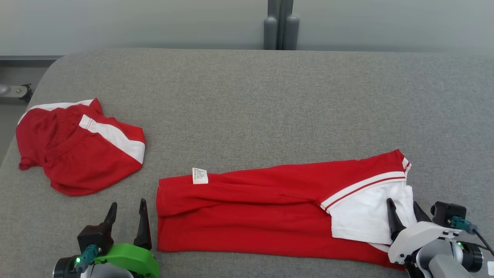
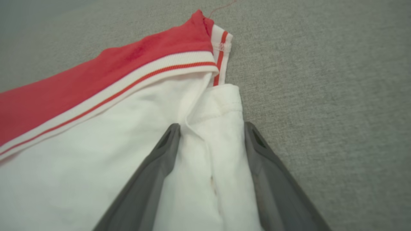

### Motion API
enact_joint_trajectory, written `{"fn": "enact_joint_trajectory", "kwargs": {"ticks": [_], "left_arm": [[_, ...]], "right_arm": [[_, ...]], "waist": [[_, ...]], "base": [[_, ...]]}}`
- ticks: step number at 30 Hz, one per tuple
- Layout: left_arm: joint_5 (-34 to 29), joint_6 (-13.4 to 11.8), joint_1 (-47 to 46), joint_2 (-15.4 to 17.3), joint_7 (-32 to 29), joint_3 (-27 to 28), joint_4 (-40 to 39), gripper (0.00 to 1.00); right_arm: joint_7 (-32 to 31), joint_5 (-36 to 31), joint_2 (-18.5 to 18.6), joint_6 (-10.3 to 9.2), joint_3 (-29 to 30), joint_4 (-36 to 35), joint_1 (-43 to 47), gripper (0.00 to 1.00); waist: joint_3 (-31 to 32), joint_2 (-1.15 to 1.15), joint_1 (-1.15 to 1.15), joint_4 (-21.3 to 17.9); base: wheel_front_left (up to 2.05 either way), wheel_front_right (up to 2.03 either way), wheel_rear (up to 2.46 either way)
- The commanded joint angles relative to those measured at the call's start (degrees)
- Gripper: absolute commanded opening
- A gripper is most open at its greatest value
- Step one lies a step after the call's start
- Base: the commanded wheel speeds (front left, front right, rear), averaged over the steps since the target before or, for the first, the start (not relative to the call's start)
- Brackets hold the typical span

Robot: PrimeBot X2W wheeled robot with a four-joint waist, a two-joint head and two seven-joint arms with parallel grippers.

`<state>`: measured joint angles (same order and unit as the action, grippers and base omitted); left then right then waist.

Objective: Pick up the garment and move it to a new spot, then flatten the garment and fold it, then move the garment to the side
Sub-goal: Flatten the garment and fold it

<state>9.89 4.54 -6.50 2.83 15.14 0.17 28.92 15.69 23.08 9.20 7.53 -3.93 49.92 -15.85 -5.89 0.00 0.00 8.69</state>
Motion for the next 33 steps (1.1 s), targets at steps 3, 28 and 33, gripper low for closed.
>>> {"fn": "enact_joint_trajectory", "kwargs": {"ticks": [3,28,33], "left_arm": [[-0.6,0.3,-0.6,0.2,0.0,-0.2,-0.3,1.00],[0.1,0.2,-0.7,0.2,0.0,-3.0,-1.6,1.00],[0.5,0.3,-1.4,0.2,0.0,-4.1,-1.7,1.00]], "right_arm": [[-1.1,1.0,-1.8,0.01,-2.5,3.4,0.9,0.84],[-0.6,2.0,4.9,-0.10,4.2,-0.1,-3.0,0.00],[-0.5,0.4,5.8,-0.10,5.4,-0.6,-4.1,0.00]], "waist": [[0.1,0.00,0.00,0.3],[0.2,0.00,0.00,-4.3],[0.1,0.00,0.00,-7.0]], "base": [[0.00,0.00,0.00],[0.00,0.00,0.00],[0.00,0.00,0.00]]}}
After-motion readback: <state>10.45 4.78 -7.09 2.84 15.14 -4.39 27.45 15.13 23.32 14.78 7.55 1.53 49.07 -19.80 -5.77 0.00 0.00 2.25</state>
